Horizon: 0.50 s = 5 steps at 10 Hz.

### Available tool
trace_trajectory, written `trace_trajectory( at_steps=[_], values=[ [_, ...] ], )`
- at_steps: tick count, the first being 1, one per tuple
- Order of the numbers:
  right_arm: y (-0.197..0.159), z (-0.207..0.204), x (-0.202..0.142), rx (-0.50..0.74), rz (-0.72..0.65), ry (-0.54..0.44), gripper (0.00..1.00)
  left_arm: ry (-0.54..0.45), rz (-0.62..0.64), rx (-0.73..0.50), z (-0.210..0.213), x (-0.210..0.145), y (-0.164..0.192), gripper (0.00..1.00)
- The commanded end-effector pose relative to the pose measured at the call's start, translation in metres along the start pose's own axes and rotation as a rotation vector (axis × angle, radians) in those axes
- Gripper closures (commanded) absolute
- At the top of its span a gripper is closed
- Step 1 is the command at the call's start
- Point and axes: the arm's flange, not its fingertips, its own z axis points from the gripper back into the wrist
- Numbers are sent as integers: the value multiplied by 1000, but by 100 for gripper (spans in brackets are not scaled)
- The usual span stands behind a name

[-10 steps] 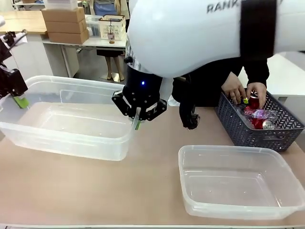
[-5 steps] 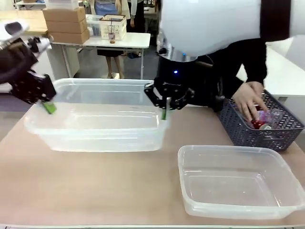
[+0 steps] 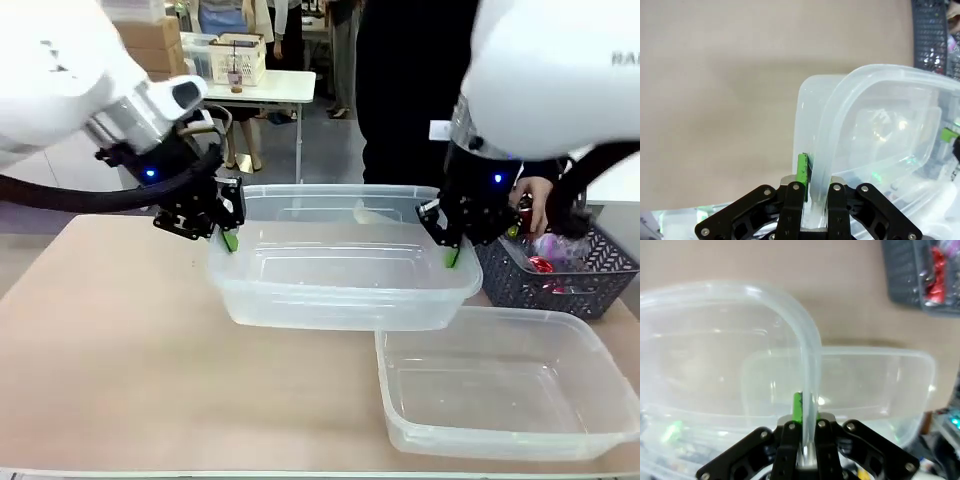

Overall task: Sort the waste into each basket.
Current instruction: Pick up the Organizing box on the left side of the table and lift it.

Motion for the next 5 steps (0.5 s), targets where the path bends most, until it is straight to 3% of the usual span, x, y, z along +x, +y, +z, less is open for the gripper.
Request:
trace_trajectory(
  at_steps=[1, 5],
  values=[
    [9, 11, 4, -27, 21, 24, 96, -21, -21, -1, 8, -12, 3, 94],
    [9, 11, 4, -27, 21, 24, 96, -21, -21, -1, 8, -12, 3, 94]
  ],
)
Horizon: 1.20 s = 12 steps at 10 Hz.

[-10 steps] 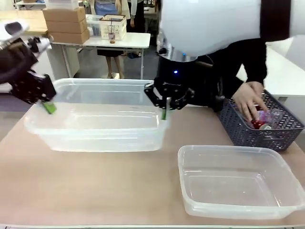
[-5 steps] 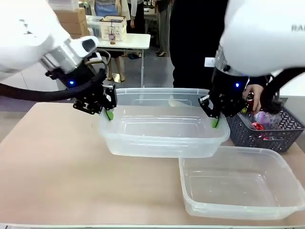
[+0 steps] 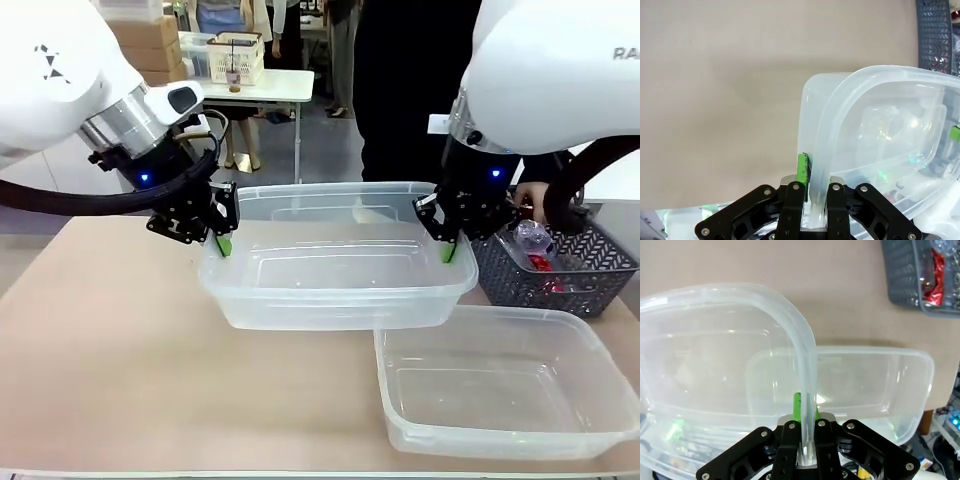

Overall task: Sort the waste into each basket.
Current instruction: Offer the picked Organizing box to the human.

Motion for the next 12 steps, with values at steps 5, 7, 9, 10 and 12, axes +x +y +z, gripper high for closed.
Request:
trace_trajectory(
  at_steps=[5, 7, 9, 10, 12],
  values=[
    [3, -2, 2, -23, 16, 24, 96, -14, -2, -21, 5, -1, -2, 94],
    [3, -2, 2, -23, 16, 24, 96, -14, -2, -21, 5, -1, -2, 94],
    [3, -2, 2, -23, 16, 24, 96, -14, -2, -21, 5, -1, -2, 94],
    [3, -2, 2, -23, 16, 24, 96, -14, -2, -21, 5, -1, -2, 94],
    [3, -2, 2, -23, 16, 24, 96, -14, -2, -21, 5, -1, -2, 94]
  ],
)
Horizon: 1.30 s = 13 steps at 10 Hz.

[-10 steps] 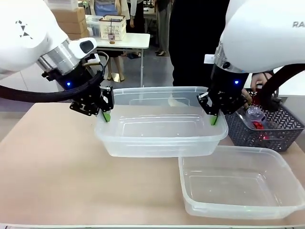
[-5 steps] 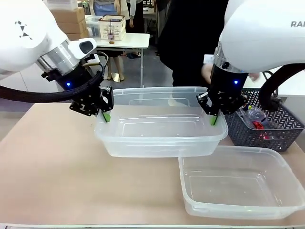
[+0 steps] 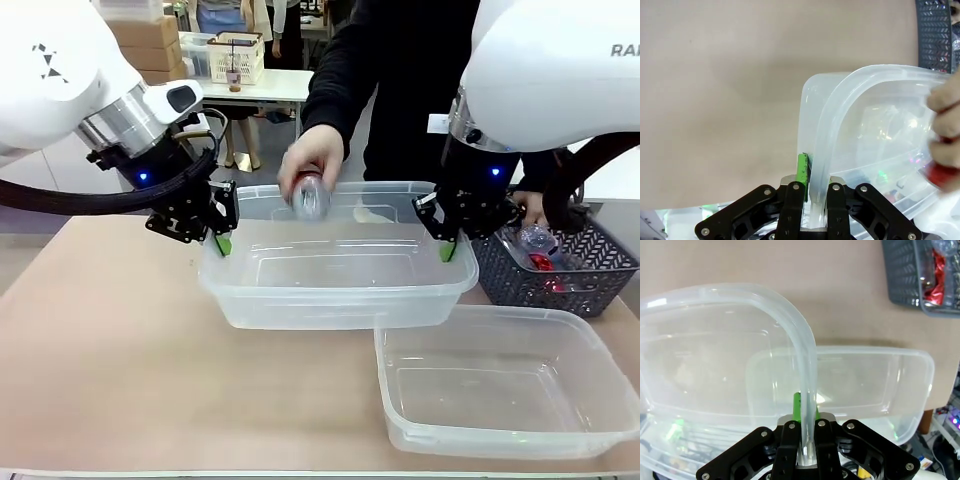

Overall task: Sort the waste into each basket.
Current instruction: Offer the picked Organizing box to the human.

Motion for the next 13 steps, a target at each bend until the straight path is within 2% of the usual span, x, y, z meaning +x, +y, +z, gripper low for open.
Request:
trace_trajectory(
  at_steps=[1, 13],
  values=[
    [3, -2, 1, -22, 16, 19, 96, -15, 0, -21, 6, -1, -2, 94],
    [3, -2, 1, -22, 16, 19, 96, -15, 0, -21, 6, -1, -2, 94]
  ],
)
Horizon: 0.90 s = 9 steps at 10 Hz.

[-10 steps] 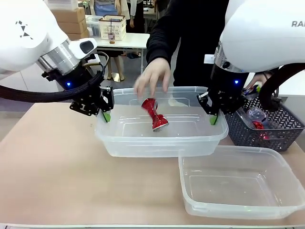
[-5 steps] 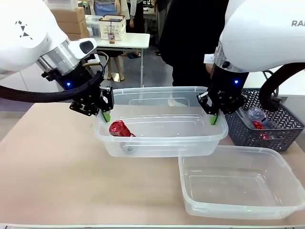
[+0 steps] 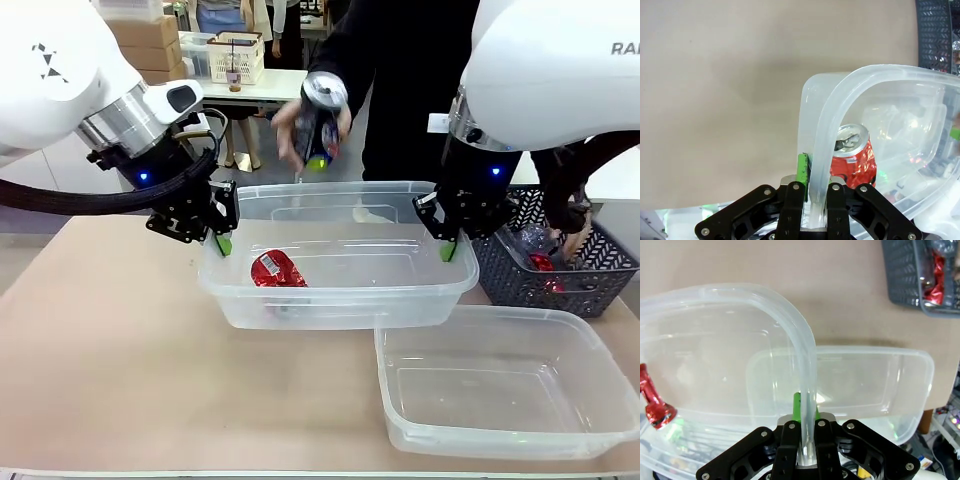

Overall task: Sort the waste into each basket.
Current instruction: Offer the picked Organizing box to the human.

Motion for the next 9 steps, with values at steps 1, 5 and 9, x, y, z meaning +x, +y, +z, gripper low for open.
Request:
trace_trajectory(
  at_steps=[1, 5, 9],
  values=[
    [2, -2, 1, -22, 16, 19, 96, -15, 0, -21, 6, -1, -2, 94],
    [2, -2, 1, -22, 16, 19, 96, -15, 0, -21, 6, -1, -2, 94],
    [2, -2, 1, -22, 16, 19, 96, -15, 0, -21, 6, -1, -2, 94]
  ],
)
